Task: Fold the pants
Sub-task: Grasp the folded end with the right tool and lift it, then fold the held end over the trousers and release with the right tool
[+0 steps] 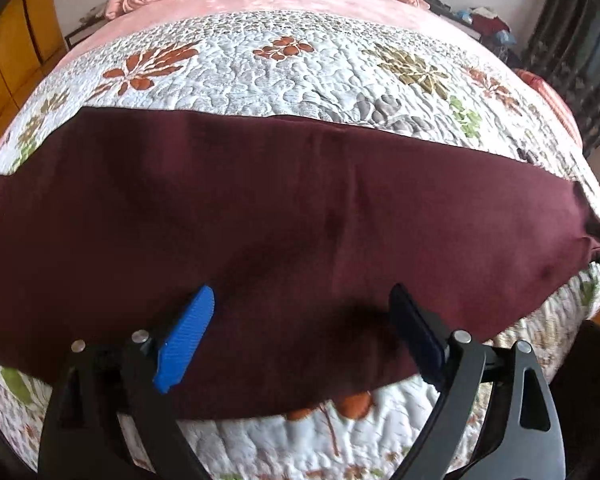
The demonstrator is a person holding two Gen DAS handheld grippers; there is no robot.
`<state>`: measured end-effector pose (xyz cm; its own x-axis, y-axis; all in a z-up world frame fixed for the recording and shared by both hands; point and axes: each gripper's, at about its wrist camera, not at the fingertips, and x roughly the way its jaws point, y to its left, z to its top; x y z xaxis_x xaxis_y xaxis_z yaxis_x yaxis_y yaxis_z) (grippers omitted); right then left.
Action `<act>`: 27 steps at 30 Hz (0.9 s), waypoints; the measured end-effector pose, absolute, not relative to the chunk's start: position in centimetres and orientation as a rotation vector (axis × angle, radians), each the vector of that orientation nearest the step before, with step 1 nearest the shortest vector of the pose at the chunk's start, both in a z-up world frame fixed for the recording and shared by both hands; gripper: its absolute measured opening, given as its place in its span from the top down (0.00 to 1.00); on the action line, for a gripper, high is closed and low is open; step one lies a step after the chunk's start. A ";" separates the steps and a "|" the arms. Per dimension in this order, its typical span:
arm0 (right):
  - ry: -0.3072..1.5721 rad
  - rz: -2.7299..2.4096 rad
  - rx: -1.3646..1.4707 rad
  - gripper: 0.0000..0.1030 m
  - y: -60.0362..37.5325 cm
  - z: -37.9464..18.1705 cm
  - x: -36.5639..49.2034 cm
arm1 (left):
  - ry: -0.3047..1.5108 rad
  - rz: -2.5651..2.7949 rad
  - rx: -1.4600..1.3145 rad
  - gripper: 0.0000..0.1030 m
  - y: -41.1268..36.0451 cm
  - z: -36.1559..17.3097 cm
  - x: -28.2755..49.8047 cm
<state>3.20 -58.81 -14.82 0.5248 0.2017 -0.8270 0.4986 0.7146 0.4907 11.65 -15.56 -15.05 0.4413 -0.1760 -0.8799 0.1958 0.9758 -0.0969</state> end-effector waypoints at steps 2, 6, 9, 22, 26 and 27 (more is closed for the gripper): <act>1.033 -0.235 0.748 0.65 -58.7 -14.5 3.4 | 1.084 -0.226 0.000 0.14 -15.1 -14.9 11.3; 0.985 -0.229 0.716 0.82 -58.6 -12.7 3.2 | 1.070 -0.179 -0.049 0.14 -13.1 -14.3 11.0; 0.919 -0.206 0.687 0.84 -57.5 -10.0 3.2 | 1.068 -0.136 -0.105 0.14 -11.1 -13.7 11.2; 0.760 0.036 0.469 0.85 -44.6 1.1 6.4 | 1.026 0.008 -0.223 0.14 -3.2 -11.8 10.5; 0.747 0.138 0.430 0.85 -39.6 2.7 7.7 | 1.008 0.037 -0.247 0.14 -1.3 -11.1 9.9; 0.747 0.172 0.420 0.85 -38.0 3.1 8.1 | 1.002 0.044 -0.260 0.14 -0.7 -11.0 9.7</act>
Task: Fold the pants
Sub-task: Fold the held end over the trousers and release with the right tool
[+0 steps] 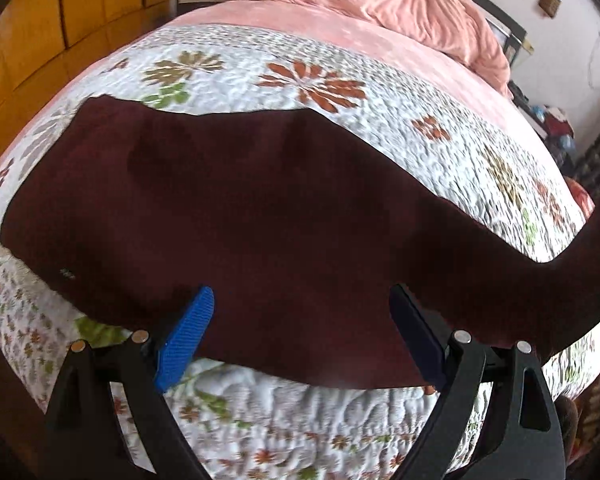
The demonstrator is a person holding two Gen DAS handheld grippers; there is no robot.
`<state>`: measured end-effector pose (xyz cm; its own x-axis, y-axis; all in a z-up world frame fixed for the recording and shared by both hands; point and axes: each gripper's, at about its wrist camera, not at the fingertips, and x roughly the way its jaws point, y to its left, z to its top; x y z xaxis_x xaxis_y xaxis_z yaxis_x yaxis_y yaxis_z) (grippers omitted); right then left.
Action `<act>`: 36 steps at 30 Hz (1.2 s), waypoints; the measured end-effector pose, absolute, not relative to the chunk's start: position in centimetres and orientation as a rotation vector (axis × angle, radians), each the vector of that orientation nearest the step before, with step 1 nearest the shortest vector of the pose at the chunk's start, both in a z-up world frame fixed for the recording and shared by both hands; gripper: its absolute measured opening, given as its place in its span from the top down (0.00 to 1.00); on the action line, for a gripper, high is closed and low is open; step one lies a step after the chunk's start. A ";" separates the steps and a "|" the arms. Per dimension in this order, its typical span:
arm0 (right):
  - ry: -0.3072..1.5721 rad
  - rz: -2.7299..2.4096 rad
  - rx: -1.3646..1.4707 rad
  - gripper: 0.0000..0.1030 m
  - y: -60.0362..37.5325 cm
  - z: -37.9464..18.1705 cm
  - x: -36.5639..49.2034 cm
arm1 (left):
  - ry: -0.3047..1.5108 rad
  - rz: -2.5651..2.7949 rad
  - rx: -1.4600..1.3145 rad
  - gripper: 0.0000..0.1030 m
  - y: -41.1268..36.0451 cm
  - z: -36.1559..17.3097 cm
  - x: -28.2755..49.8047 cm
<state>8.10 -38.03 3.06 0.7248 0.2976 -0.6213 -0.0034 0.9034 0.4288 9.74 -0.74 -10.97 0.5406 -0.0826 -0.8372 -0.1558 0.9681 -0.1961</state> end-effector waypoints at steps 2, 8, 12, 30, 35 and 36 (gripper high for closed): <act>0.755 0.225 0.393 0.85 -35.3 3.3 8.8 | 0.993 0.052 -0.281 0.14 0.1 -10.7 9.4; 0.818 0.306 0.296 0.85 -27.1 1.5 10.1 | 0.969 0.092 -0.326 0.13 2.7 -10.1 8.3; 0.883 0.326 0.225 0.85 -22.1 -2.2 10.6 | 0.971 0.112 -0.365 0.13 4.0 -10.3 7.8; 1.018 0.554 0.291 0.21 -23.5 -6.0 6.4 | 0.968 0.047 -0.369 0.13 2.5 -9.1 8.3; 1.027 0.261 0.388 0.19 -33.4 -6.2 6.7 | 0.976 -0.057 -0.235 0.13 -3.4 -8.6 10.4; 1.054 0.224 0.439 0.18 -35.3 -7.2 6.8 | 0.972 -0.076 -0.193 0.13 -4.9 -8.7 10.9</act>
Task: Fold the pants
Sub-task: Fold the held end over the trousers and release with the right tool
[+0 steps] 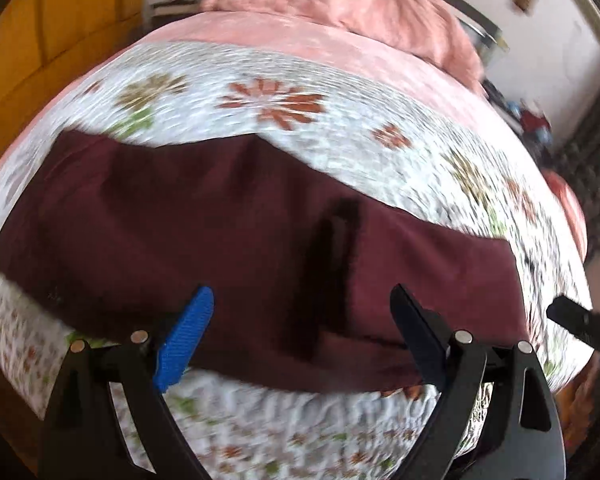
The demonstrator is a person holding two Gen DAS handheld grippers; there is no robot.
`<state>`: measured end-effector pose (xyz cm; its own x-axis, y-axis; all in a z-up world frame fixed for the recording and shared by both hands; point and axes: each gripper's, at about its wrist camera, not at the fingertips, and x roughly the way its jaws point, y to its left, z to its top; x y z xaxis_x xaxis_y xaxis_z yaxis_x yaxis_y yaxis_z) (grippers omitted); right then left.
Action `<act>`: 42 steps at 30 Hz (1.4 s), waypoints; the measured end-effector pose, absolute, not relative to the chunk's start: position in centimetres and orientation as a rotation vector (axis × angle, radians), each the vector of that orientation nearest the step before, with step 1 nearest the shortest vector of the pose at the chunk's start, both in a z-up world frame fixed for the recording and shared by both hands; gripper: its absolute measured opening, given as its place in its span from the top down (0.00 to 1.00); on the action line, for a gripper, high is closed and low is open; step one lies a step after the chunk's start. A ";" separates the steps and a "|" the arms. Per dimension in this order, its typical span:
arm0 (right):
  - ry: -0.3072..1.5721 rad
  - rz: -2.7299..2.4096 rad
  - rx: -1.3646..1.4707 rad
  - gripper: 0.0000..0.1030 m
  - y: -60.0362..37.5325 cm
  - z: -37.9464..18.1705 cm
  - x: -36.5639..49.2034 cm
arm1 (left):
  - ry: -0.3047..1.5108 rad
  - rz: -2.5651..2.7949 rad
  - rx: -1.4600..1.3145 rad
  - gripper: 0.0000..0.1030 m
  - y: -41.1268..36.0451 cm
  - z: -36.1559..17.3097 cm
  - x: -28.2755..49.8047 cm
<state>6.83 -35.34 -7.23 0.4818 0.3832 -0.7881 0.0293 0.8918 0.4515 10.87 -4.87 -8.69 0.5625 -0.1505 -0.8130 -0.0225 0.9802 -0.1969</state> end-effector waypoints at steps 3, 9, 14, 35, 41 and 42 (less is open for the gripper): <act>1.137 0.224 0.553 0.18 -38.7 -10.6 7.4 | 0.972 -0.080 -0.076 0.13 -8.3 -9.4 12.2; 1.212 0.248 0.550 0.19 -39.1 -14.9 8.6 | 1.049 -0.020 0.065 0.13 -10.9 -12.6 13.9; 1.219 0.342 0.601 0.54 -37.6 -15.9 9.0 | 1.126 0.001 -0.068 0.10 -9.0 -15.1 13.7; 1.088 0.169 0.298 0.56 -38.2 -8.4 5.7 | 1.036 -0.023 -0.087 0.08 -9.5 -12.8 11.1; 1.061 0.279 0.286 0.61 -33.8 -7.3 6.3 | 1.038 -0.055 0.020 0.08 -12.2 -12.8 12.2; 1.094 0.268 0.278 0.61 -33.3 -8.3 6.5 | 1.060 -0.055 0.022 0.08 -12.3 -13.4 12.3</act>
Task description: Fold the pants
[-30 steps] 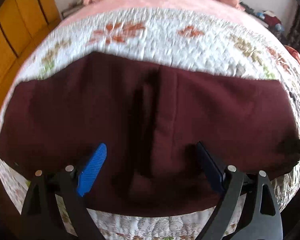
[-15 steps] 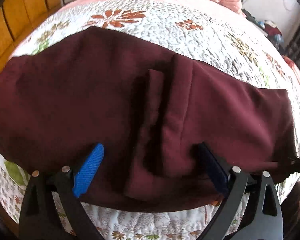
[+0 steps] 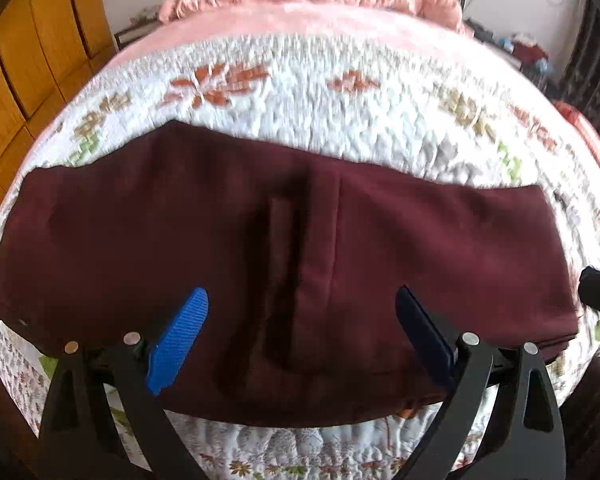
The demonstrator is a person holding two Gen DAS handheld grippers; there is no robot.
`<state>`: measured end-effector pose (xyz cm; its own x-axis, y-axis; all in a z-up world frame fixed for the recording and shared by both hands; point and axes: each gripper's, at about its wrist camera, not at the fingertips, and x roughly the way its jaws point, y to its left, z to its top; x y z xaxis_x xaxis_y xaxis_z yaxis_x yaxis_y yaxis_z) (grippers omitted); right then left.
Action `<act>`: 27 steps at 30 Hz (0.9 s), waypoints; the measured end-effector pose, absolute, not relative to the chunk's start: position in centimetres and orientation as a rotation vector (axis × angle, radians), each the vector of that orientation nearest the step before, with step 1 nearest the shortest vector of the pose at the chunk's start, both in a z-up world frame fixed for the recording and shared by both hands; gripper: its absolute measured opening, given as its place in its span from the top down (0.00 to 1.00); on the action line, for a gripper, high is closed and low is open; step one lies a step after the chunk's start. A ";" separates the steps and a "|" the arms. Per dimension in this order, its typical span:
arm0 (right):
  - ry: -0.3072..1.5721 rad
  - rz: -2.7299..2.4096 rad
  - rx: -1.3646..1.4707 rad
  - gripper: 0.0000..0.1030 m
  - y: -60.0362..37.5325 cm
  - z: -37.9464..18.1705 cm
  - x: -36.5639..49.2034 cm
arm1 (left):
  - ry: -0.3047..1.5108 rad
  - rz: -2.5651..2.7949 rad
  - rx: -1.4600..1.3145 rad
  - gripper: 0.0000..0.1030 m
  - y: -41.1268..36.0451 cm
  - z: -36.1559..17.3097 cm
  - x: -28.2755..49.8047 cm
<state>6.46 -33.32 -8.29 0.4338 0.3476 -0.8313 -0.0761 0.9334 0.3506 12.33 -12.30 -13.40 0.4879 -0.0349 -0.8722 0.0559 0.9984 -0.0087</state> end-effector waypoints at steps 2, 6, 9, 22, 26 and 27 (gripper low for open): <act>1.171 0.254 0.280 0.62 -32.7 -10.8 6.7 | 1.128 -0.064 0.015 0.07 -12.2 -15.3 12.4; 1.193 0.219 0.306 0.63 -32.9 -12.9 6.5 | 1.103 -0.091 -0.037 0.07 -11.3 -15.7 11.9; 1.169 0.215 0.278 0.62 -32.6 -11.2 6.3 | 1.112 -0.095 -0.053 0.08 -10.7 -14.8 11.9; 1.129 0.321 0.268 0.62 -26.7 -9.4 5.9 | 1.127 0.061 -0.410 0.09 6.1 -10.2 8.7; 1.151 0.310 0.264 0.60 -26.3 -10.4 6.3 | 1.113 0.200 -0.570 0.09 13.4 -10.6 7.3; 1.156 0.306 0.269 0.60 -26.4 -10.7 6.3 | 1.115 0.235 -0.627 0.09 15.3 -11.1 6.8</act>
<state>6.33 -26.44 -10.74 0.3697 0.3720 -0.8514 -0.0978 0.9268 0.3625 6.80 15.29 -11.12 0.4371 -0.1293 -0.8901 -0.4769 0.8058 -0.3512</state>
